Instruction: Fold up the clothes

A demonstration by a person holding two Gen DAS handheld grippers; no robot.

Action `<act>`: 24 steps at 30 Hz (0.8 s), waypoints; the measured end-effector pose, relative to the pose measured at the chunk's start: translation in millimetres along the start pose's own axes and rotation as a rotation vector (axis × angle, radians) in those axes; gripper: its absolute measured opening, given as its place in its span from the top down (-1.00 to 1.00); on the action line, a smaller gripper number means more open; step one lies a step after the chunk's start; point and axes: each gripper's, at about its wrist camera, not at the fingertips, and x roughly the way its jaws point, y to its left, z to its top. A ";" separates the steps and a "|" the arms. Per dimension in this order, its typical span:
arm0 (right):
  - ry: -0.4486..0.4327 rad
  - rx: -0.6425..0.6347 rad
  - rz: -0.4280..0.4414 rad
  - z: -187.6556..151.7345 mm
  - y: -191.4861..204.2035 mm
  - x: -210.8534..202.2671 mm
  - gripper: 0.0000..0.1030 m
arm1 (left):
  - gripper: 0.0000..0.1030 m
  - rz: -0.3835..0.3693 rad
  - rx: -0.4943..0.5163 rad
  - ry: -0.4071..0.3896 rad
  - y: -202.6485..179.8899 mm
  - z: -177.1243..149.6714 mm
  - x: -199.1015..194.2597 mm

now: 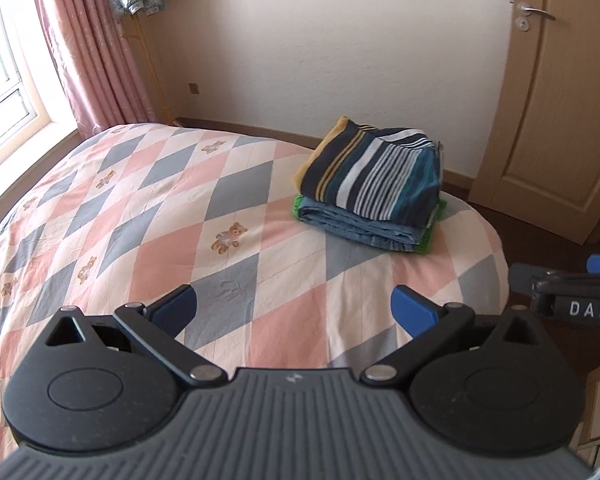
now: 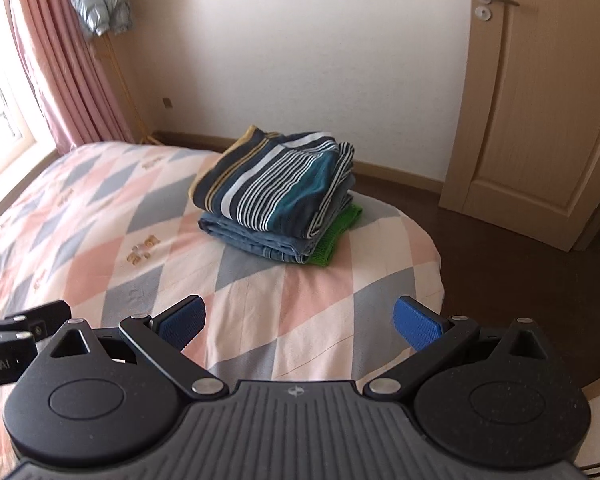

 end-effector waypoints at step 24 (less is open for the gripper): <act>0.144 -0.016 0.006 45.5 -15.1 90.4 -1.00 | -0.98 -0.023 -0.089 0.196 -9.9 38.9 103.0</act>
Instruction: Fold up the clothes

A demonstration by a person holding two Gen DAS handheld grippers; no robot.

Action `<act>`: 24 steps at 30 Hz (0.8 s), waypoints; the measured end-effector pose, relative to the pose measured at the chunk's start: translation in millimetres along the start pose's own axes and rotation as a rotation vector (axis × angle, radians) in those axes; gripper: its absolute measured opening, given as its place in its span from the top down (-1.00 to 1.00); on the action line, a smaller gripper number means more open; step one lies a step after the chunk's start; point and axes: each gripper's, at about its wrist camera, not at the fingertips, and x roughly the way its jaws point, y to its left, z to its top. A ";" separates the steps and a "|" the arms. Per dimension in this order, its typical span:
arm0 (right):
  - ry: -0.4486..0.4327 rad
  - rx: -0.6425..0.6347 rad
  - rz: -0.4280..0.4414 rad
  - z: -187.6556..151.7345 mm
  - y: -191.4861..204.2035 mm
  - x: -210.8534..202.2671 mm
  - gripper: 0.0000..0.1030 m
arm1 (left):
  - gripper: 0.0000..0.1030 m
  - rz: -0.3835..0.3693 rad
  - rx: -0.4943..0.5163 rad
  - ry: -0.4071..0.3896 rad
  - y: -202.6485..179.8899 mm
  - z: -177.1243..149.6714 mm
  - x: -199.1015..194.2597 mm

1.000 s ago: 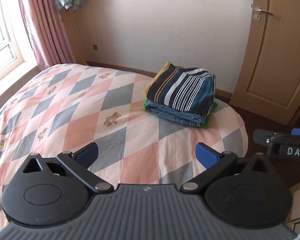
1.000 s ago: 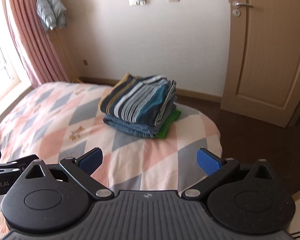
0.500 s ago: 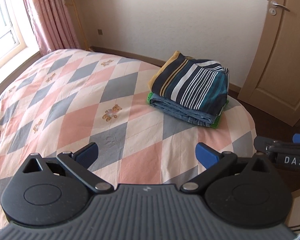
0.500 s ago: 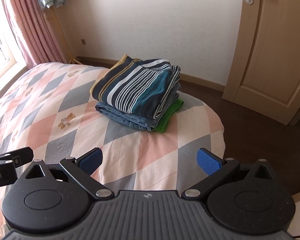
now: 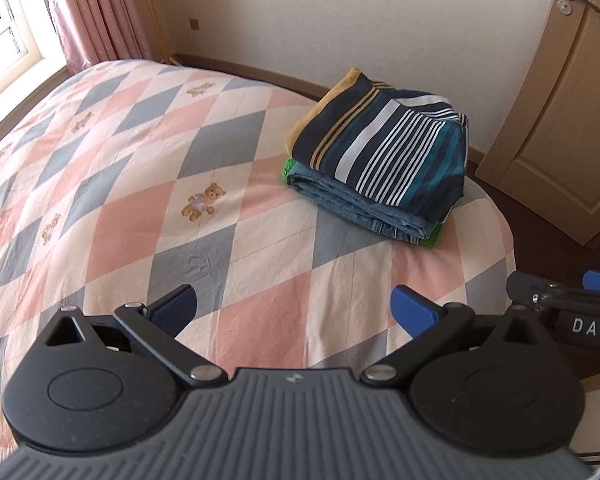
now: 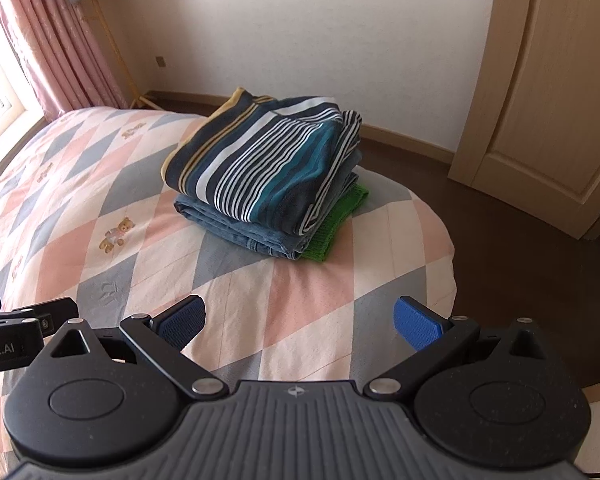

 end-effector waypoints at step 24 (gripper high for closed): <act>0.090 -0.042 -0.003 25.6 2.6 46.0 -1.00 | -0.99 0.005 -0.007 0.046 -3.7 27.0 34.2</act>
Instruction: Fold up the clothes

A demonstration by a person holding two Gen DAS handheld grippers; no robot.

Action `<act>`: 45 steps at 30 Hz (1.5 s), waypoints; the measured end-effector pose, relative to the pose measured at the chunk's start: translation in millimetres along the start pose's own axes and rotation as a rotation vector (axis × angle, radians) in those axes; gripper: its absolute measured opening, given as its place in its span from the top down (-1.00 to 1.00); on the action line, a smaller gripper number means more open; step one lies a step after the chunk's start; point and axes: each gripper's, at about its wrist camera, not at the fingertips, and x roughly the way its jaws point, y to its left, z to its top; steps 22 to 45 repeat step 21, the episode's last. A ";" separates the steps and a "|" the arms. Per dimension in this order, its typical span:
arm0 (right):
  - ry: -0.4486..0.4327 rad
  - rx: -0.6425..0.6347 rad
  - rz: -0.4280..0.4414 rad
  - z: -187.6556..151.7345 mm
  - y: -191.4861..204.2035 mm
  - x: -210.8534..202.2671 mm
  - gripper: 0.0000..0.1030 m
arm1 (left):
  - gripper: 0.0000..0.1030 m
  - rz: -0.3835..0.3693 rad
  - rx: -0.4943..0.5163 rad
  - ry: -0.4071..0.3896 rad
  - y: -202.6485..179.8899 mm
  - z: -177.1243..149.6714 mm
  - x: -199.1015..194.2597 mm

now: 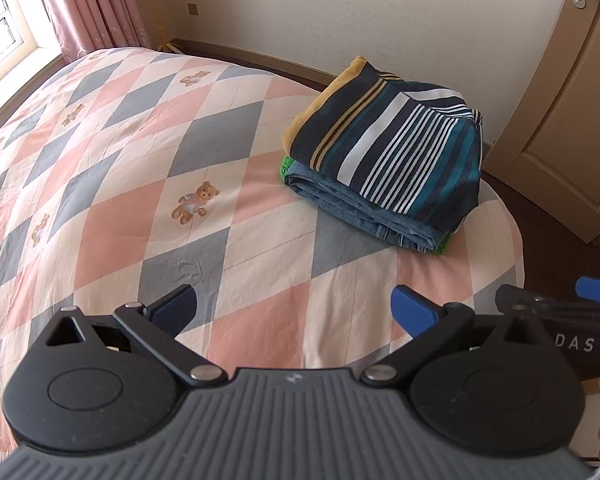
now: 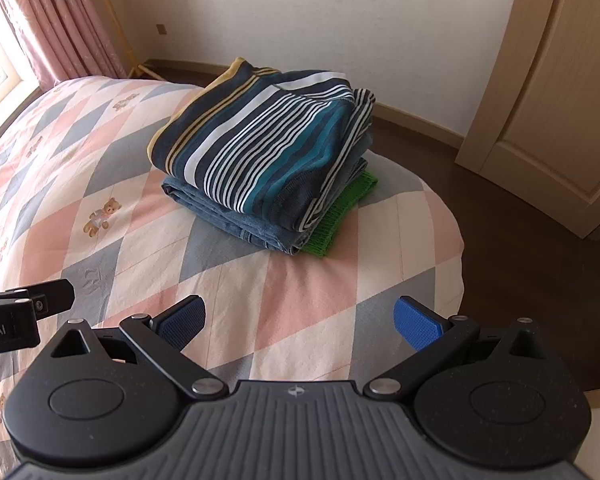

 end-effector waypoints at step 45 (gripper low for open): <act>0.026 -0.019 -0.006 24.2 -25.4 22.5 -1.00 | -0.99 0.003 0.009 0.000 -27.3 18.8 17.0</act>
